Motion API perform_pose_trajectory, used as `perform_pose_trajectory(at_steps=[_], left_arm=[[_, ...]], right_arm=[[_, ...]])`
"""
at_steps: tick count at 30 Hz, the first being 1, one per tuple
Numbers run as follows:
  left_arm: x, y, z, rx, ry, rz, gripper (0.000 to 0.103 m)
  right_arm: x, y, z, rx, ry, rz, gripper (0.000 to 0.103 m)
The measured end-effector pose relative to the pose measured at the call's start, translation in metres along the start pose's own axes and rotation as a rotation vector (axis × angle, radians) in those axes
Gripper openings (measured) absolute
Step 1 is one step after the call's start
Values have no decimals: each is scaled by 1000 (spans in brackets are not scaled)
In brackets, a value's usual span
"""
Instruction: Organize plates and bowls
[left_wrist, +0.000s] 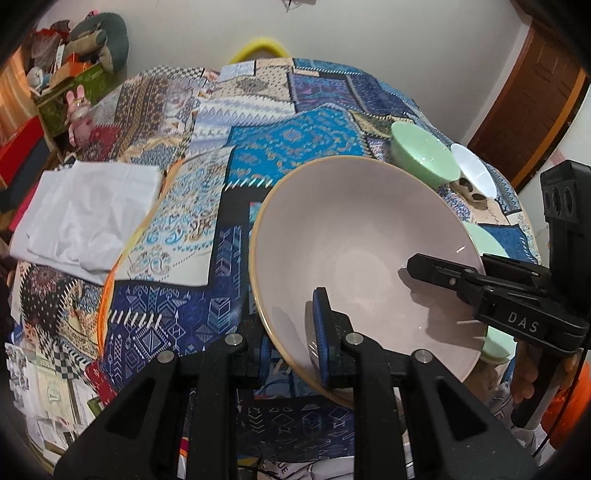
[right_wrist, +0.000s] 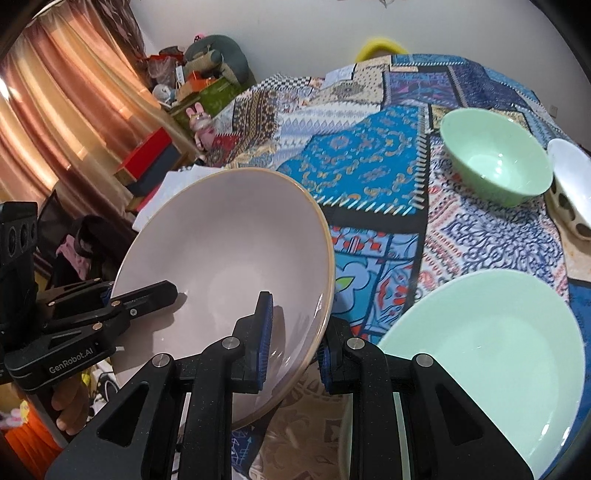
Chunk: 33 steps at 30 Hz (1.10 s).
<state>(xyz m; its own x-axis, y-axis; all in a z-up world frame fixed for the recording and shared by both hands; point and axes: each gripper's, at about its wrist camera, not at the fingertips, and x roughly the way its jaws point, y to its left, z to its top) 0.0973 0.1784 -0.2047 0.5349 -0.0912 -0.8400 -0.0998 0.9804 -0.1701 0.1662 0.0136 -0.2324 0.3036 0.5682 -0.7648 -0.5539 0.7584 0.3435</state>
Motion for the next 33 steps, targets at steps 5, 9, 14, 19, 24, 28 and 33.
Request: perform_pose_trajectory(at_steps=[5,9,14,19,24,28,33], left_arm=[[13,11,-9,-16,33,-5,19],[21,17,-14,-32,53,-12,19],[35,23,-18,-46,81,-21,19],[40,24,-21,-46,77,-27,19],[39,26,-24,-52,55,-39,20],[29,24,-26,-30,15,7,28],[10,25,-26,-30,-37,37,42]], right_arm=[[14,4,-5,-12,48,-17,20],[24,9,-8,-45,90,-42,20],[34,7,-9,-40,117,-50,20],[36,9,-6,-51,120,-57,22],[34,9,-5,-52,118,-62,22],[25,8,-3,-47,99,-66,27],[7,8,-5,-72,63,-82,29]])
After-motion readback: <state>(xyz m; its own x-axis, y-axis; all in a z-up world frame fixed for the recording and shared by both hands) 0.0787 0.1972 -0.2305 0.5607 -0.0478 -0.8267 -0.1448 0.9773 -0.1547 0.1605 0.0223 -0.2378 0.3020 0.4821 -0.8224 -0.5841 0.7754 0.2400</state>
